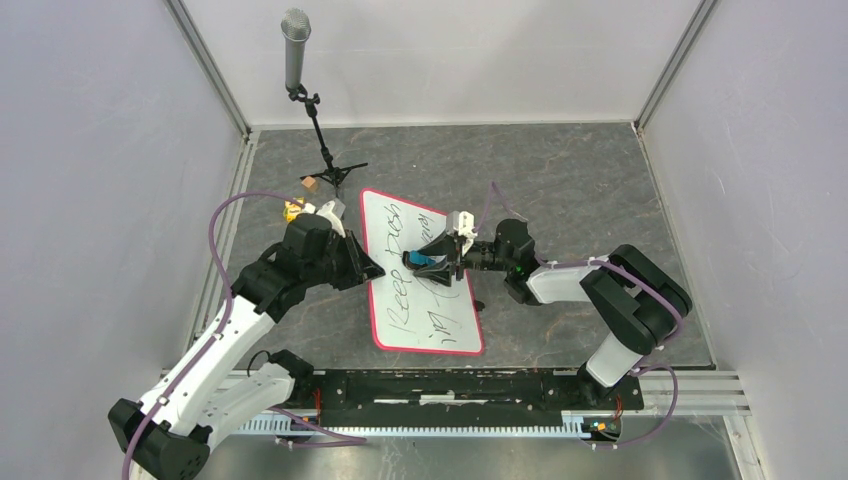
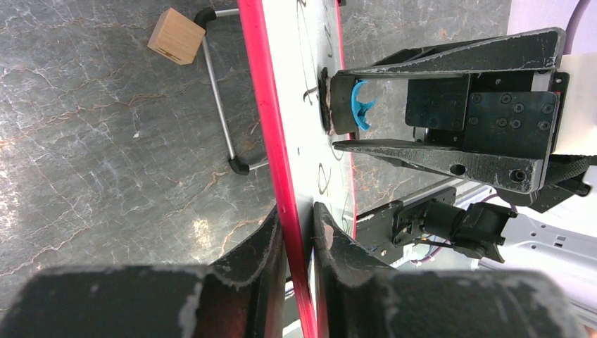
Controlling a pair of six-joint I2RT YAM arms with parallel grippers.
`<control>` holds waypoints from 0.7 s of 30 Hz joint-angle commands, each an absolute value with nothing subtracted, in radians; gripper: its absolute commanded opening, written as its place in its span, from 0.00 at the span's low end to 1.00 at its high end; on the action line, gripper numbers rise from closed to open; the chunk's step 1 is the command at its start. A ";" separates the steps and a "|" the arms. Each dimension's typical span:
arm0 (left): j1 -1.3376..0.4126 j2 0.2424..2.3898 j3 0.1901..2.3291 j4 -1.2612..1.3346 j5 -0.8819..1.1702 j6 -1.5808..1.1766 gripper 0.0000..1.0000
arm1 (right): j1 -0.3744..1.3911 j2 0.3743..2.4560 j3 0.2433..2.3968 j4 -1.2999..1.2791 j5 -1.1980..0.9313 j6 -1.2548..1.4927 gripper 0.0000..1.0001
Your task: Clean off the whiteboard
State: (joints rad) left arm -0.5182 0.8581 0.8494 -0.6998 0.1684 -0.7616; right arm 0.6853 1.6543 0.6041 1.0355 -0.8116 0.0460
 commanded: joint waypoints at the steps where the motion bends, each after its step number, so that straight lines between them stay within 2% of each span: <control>1: -0.518 0.859 0.830 -0.699 0.162 -0.752 0.17 | 0.682 1.661 0.635 1.095 -0.833 0.059 0.51; 9: -0.518 0.851 0.823 -0.687 0.162 -0.762 0.11 | 0.693 1.672 0.632 1.126 -0.838 0.094 0.28; 14: -0.518 0.842 0.816 -0.680 0.157 -0.771 0.03 | 0.748 1.636 0.621 1.080 -0.799 0.051 0.28; 21: -0.519 0.837 0.808 -0.676 0.136 -0.792 0.02 | 0.880 1.547 0.603 0.991 -0.724 -0.041 0.25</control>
State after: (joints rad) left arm -0.5167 0.8379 0.8272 -0.6895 0.1631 -0.7902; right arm 0.7940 1.6066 0.6044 1.0409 -0.7418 0.0212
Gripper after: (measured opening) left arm 0.233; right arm 0.331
